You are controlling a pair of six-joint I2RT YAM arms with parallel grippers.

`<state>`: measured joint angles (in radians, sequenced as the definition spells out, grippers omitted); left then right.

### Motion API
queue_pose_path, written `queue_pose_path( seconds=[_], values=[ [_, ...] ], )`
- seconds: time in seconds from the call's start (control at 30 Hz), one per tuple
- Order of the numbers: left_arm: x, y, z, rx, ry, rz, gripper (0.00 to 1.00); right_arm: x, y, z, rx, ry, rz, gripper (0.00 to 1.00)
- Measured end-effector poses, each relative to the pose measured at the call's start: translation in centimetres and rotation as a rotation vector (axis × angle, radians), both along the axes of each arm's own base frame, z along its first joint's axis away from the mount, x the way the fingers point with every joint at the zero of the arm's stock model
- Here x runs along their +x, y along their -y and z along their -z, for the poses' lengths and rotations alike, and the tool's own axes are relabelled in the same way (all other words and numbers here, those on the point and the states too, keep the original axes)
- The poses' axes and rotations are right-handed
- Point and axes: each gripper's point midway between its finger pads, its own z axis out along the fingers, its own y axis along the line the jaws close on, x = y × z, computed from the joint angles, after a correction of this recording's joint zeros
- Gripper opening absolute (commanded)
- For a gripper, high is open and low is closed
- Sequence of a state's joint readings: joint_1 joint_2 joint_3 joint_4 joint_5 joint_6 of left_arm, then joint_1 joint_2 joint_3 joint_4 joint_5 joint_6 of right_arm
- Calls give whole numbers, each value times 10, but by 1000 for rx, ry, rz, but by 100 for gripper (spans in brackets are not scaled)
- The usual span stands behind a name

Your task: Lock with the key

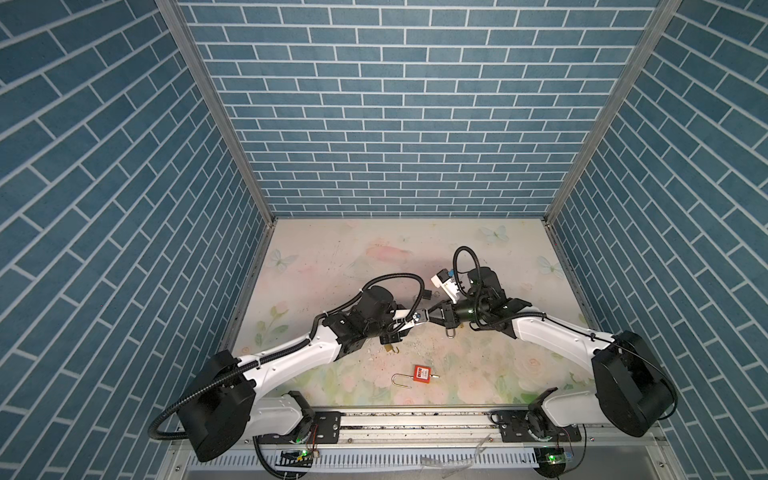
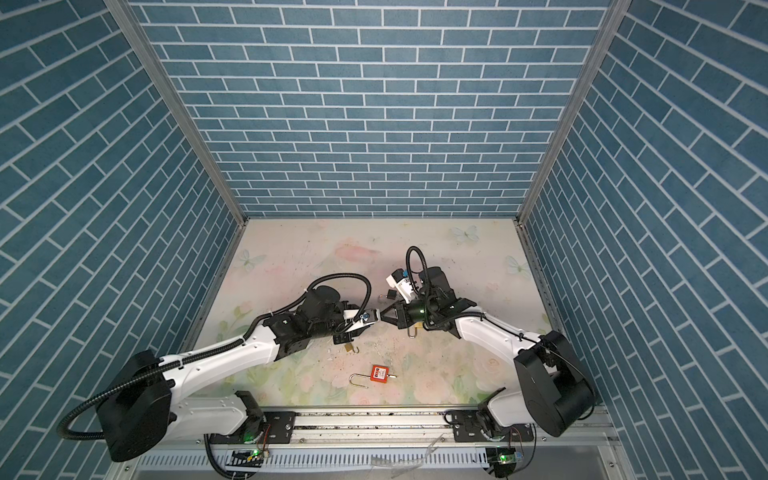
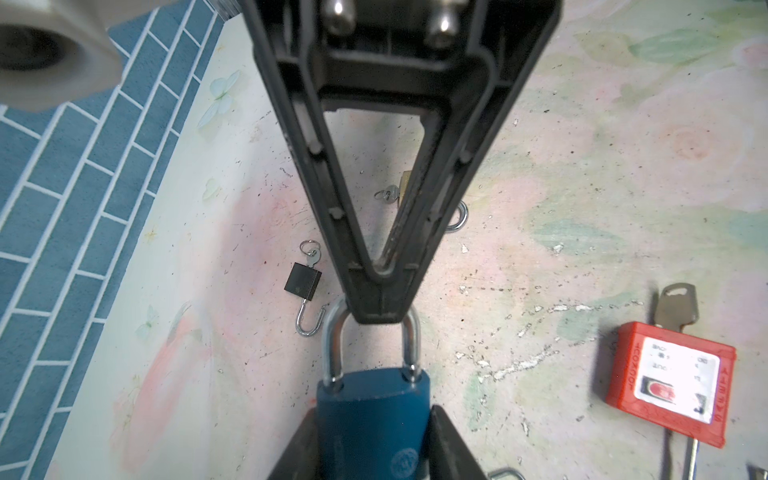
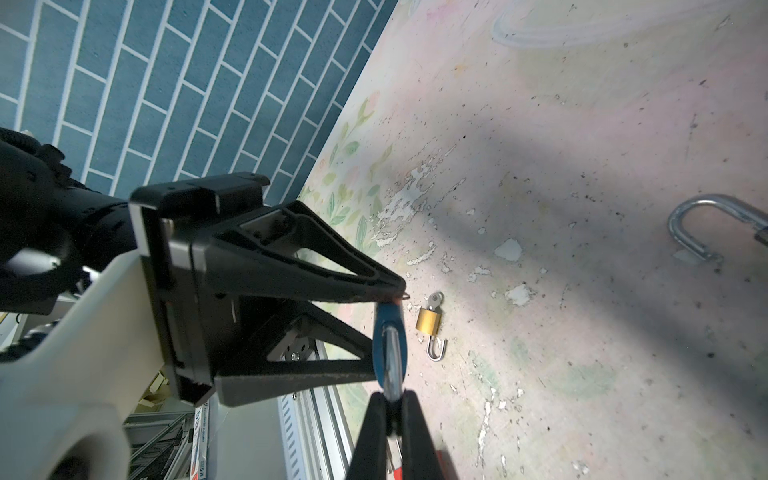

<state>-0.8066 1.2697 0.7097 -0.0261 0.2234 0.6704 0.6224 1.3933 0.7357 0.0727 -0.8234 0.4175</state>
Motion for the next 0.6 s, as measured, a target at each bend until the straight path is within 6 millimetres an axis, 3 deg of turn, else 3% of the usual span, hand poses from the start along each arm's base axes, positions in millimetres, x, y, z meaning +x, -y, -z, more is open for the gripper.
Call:
queue_pose_path(
  seconds=[0.6],
  values=[
    [7,-3,6,11,-24,-78,0,6,-8,9,51,16,2,0]
  ],
)
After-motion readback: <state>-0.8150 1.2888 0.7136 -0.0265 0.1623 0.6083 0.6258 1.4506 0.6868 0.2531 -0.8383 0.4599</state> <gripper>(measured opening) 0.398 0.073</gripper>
